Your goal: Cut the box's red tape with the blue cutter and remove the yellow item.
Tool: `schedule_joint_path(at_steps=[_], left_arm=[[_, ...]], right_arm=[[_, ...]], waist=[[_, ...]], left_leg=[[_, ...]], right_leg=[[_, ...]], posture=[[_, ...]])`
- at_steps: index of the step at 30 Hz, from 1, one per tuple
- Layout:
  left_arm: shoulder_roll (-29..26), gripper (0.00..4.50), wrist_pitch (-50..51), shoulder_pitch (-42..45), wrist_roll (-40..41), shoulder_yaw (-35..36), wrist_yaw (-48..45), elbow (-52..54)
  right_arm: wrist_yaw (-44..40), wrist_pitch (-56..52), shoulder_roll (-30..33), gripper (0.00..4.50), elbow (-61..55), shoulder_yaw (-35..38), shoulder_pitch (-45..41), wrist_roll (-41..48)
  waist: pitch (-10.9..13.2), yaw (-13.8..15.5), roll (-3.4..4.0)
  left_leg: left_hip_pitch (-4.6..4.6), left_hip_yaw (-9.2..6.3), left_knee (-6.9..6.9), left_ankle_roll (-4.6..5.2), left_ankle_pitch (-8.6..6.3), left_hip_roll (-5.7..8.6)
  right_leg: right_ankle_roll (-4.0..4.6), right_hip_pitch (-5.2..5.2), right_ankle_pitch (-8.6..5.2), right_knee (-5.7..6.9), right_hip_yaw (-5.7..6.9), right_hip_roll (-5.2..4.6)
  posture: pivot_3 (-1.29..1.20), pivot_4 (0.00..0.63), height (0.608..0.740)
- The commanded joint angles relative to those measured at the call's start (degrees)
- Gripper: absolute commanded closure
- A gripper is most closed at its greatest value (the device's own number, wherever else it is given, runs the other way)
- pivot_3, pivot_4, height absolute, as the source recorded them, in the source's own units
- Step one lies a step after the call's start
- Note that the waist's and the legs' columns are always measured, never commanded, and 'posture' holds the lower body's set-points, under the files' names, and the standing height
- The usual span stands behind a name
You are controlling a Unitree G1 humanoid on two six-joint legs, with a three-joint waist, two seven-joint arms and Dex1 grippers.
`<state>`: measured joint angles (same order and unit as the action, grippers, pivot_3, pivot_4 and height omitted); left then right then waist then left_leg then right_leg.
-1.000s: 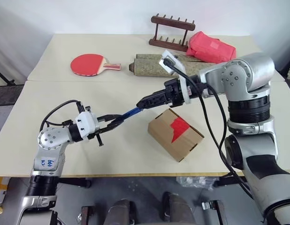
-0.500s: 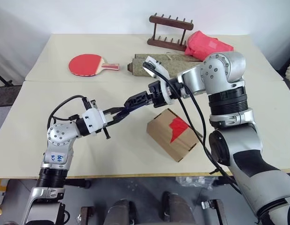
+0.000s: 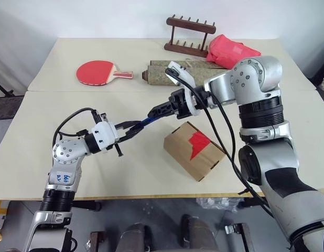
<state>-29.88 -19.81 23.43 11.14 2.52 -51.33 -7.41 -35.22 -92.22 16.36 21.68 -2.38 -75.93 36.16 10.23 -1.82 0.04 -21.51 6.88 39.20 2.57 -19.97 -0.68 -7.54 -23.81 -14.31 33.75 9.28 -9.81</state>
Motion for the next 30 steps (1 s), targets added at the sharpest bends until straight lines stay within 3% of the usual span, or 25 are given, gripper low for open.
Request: schedule_joint_path(at_steps=[1,4,11,20,29,30], left_arm=[[-0.40,4.09,-0.37,0.72,1.34,0.63,0.51,1.72],[-0.49,4.09,-0.33,0.73,1.38,0.58,0.59,1.75],[-0.63,4.09,-0.33,0.39,1.44,0.64,0.57,1.94],[-0.77,4.09,-0.66,0.14,1.32,0.36,0.49,2.17],[-0.79,4.09,-0.98,-0.06,1.31,0.33,0.43,2.24],[-0.78,4.09,-0.91,-0.14,1.34,0.31,0.42,2.34]], right_arm=[[-1.33,-0.28,0.79,3.50,-2.55,-1.30,0.19,1.00],[-2.06,-0.19,0.59,4.35,-3.11,-1.73,0.46,1.14],[-5.25,6.40,1.85,4.34,-8.39,-5.36,2.43,0.61],[-7.35,7.21,2.55,1.46,-7.97,-8.31,2.10,-0.06],[-7.41,6.95,1.36,1.46,-2.54,-7.83,-0.19,-1.42],[-7.31,7.02,1.22,1.63,-2.20,-7.53,-0.32,-1.52]], waist=[[0.00,0.00,0.00],[0.00,0.01,0.00],[0.00,0.09,0.00],[0.00,0.04,0.00],[0.00,0.04,0.00],[0.00,0.05,0.00]], left_leg=[[0.00,0.00,0.00,0.00,0.00,0.00],[0.00,-0.01,0.00,0.00,0.00,-0.01],[0.00,-0.02,0.00,-0.01,-0.01,-0.01],[-0.01,0.00,0.00,-0.02,-0.01,-0.02],[-0.01,0.00,0.00,-0.02,-0.01,-0.02],[-0.01,0.00,0.00,-0.02,-0.01,-0.02]], right_leg=[[0.00,0.00,0.00,0.00,0.00,0.00],[0.00,0.00,0.00,0.00,0.01,0.01],[0.00,0.00,0.00,-0.01,0.01,0.01],[0.00,0.00,0.00,-0.02,0.00,0.02],[0.00,0.00,0.00,-0.03,0.01,0.02],[0.00,0.00,0.00,-0.02,0.01,0.01]], posture=[[0.00,0.150,0.740],[0.00,0.150,0.740],[0.00,0.150,0.740],[0.00,0.150,0.740],[0.00,0.150,0.740],[0.00,0.150,0.740]])
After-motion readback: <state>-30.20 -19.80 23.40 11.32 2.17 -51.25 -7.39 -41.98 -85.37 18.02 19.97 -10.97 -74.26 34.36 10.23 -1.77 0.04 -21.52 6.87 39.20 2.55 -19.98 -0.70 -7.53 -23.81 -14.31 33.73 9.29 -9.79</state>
